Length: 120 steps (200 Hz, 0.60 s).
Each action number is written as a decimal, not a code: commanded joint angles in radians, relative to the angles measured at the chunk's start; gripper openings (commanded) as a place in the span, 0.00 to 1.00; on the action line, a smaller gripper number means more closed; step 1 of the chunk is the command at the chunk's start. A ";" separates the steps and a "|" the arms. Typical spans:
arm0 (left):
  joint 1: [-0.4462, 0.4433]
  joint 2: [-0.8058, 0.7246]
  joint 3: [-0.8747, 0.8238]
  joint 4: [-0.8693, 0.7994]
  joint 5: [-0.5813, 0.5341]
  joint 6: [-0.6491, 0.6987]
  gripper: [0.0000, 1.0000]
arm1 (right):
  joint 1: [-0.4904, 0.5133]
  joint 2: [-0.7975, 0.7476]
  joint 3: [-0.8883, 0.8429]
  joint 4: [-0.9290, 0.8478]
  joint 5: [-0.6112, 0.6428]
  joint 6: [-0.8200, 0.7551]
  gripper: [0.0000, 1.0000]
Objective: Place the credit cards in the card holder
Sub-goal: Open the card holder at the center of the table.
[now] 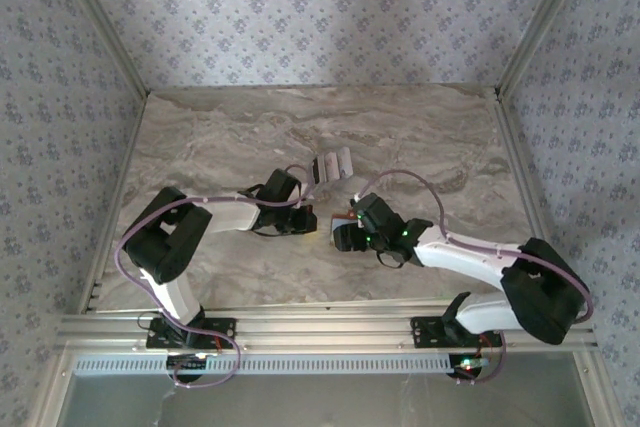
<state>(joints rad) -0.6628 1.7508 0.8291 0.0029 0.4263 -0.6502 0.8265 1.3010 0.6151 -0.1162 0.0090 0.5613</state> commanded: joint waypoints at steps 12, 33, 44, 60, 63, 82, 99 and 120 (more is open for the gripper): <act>0.000 0.022 -0.021 -0.034 0.029 -0.014 0.05 | -0.002 -0.058 -0.021 -0.013 -0.061 -0.039 0.74; 0.000 0.021 -0.023 -0.028 0.039 -0.016 0.06 | -0.004 -0.068 -0.023 -0.021 -0.079 -0.047 0.76; 0.002 0.018 -0.024 -0.026 0.040 -0.017 0.06 | -0.005 -0.066 -0.026 -0.025 -0.084 -0.049 0.76; 0.001 0.016 -0.026 -0.027 0.040 -0.016 0.06 | -0.006 -0.068 -0.037 -0.023 -0.093 -0.048 0.77; 0.001 0.017 -0.025 -0.027 0.039 -0.016 0.06 | -0.005 -0.069 -0.040 -0.023 -0.096 -0.048 0.77; 0.001 0.019 -0.025 -0.026 0.040 -0.018 0.06 | -0.001 -0.078 -0.054 -0.023 -0.102 -0.049 0.78; 0.001 0.021 -0.024 -0.026 0.040 -0.019 0.06 | 0.003 -0.094 -0.061 -0.036 -0.100 -0.053 0.78; 0.003 0.022 -0.024 -0.025 0.040 -0.021 0.06 | 0.018 -0.116 -0.064 -0.064 -0.073 -0.066 0.79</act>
<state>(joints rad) -0.6609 1.7508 0.8257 0.0048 0.4377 -0.6636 0.8280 1.2224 0.5632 -0.1352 -0.0753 0.5255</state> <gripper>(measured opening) 0.063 0.786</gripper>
